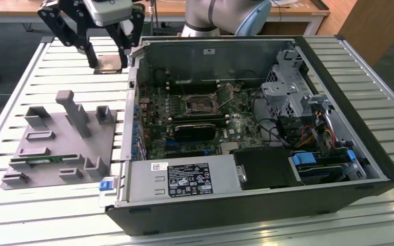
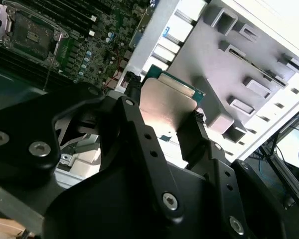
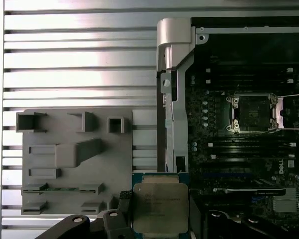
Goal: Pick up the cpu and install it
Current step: 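Pick up the cpu and move it towards the insertion slot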
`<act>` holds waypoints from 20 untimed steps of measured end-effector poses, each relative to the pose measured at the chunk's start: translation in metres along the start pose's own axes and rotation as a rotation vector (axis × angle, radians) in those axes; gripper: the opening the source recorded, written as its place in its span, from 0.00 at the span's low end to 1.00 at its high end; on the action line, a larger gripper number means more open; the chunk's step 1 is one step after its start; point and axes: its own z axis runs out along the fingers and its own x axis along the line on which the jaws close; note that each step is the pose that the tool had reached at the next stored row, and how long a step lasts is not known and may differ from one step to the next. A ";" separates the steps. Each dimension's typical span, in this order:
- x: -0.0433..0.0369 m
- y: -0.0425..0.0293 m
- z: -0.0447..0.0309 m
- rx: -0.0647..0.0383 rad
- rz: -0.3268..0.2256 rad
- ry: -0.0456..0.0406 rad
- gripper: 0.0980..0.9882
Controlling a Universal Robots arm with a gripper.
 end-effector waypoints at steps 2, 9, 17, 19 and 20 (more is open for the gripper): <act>-0.0007 0.0000 0.0000 0.000 0.000 0.0000 0.50; -0.0032 0.0003 -0.0001 0.000 0.000 0.0001 0.50; -0.0091 0.0034 0.0000 0.000 0.000 0.0000 0.50; -0.0124 0.0041 0.0000 0.000 0.000 0.0001 0.50; -0.0139 0.0043 -0.0001 0.000 0.000 0.0001 0.50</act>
